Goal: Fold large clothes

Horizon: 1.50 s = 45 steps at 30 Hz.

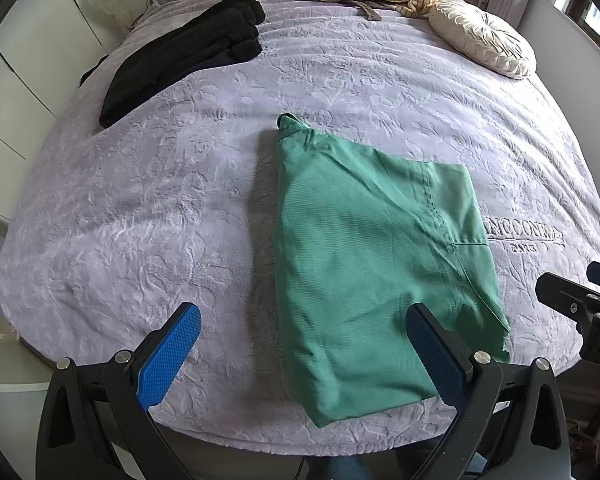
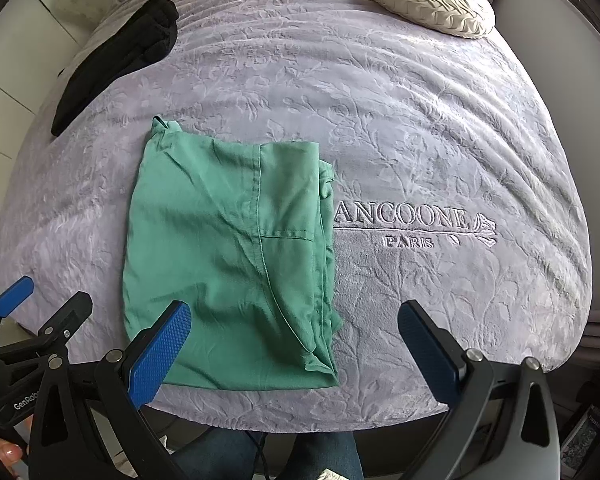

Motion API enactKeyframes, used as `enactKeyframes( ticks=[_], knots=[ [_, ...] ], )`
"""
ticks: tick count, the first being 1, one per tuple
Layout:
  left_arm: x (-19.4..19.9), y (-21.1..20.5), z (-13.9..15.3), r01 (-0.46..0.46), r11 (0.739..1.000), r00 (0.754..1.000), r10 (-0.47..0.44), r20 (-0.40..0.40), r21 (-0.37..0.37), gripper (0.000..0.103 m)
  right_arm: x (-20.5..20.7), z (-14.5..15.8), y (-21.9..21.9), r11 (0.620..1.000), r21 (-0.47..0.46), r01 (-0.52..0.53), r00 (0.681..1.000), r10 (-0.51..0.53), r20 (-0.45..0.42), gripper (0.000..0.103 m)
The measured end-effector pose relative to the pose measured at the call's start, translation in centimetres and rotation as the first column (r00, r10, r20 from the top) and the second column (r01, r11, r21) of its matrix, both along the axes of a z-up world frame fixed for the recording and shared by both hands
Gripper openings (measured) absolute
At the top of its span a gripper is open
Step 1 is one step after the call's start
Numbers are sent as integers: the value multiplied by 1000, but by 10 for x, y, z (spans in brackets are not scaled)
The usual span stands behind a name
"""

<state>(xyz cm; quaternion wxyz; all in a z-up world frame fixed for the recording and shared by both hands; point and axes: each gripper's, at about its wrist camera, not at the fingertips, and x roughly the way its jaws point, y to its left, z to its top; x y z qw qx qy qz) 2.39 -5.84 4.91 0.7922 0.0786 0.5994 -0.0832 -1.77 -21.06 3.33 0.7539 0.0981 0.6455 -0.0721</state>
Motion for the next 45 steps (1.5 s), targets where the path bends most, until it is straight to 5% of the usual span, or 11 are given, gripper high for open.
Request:
enactKeyframes(
  ticks=[45],
  knots=[
    [-4, 1, 8, 2, 1000, 999, -2, 41, -8, 102, -4, -2, 8, 1000, 5, 0, 1000, 0, -12, 103]
  ],
)
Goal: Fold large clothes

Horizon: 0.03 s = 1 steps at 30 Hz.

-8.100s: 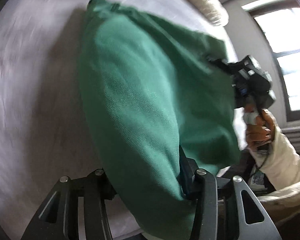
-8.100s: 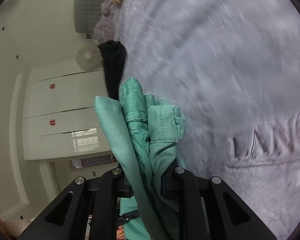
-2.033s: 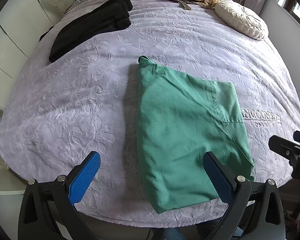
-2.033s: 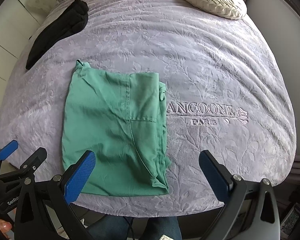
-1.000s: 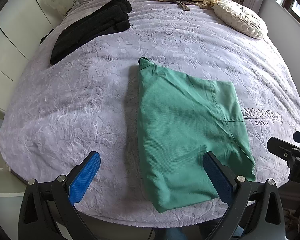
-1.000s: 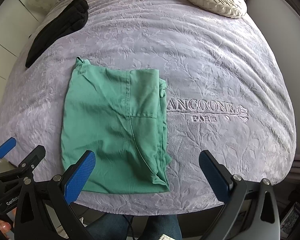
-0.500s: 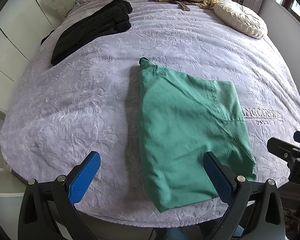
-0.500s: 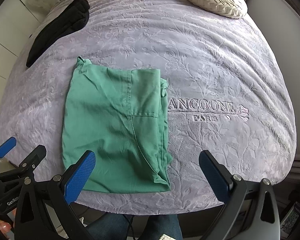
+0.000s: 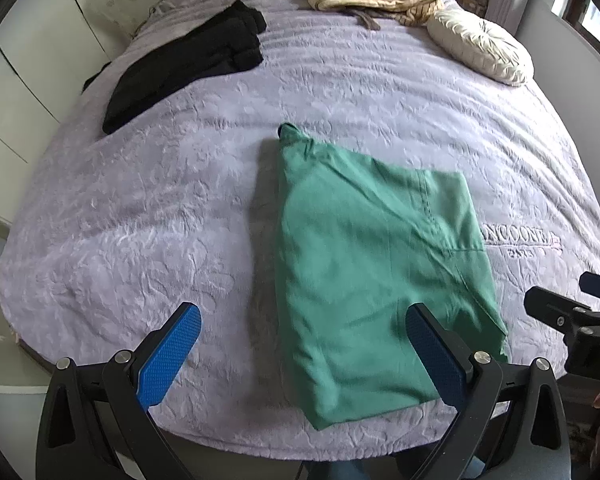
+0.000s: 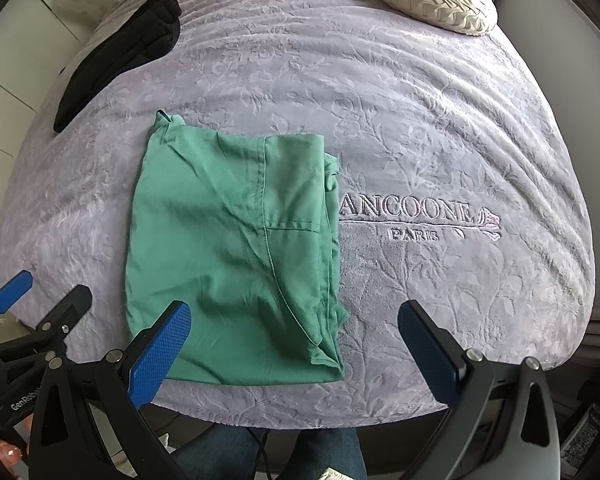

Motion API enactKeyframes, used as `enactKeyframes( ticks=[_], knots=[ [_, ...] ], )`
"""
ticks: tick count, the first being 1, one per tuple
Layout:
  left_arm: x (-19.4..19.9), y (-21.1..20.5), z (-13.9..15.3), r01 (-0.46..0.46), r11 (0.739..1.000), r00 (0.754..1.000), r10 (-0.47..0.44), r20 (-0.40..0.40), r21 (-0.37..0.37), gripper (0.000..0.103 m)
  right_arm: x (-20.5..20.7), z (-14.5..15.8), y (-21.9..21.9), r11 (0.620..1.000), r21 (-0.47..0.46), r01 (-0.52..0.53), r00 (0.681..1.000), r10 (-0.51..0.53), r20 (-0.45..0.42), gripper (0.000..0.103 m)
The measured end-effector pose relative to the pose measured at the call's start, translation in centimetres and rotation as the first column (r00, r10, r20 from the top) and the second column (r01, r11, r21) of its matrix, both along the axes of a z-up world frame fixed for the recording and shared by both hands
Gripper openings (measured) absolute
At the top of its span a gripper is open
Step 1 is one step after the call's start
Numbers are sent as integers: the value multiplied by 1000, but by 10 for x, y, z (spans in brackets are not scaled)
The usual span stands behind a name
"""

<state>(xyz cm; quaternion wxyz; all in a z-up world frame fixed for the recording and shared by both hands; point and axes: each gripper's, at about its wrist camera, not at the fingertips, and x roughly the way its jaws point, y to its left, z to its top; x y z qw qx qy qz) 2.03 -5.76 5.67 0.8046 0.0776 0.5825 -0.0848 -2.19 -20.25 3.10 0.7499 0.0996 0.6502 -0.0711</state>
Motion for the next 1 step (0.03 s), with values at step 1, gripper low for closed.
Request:
enactKeyframes(
  ticks=[1],
  knots=[
    [0, -1, 0, 3, 1000, 1000, -3, 0, 1, 102, 0, 0, 0, 1000, 1, 1, 1000, -1, -1, 103]
  ],
)
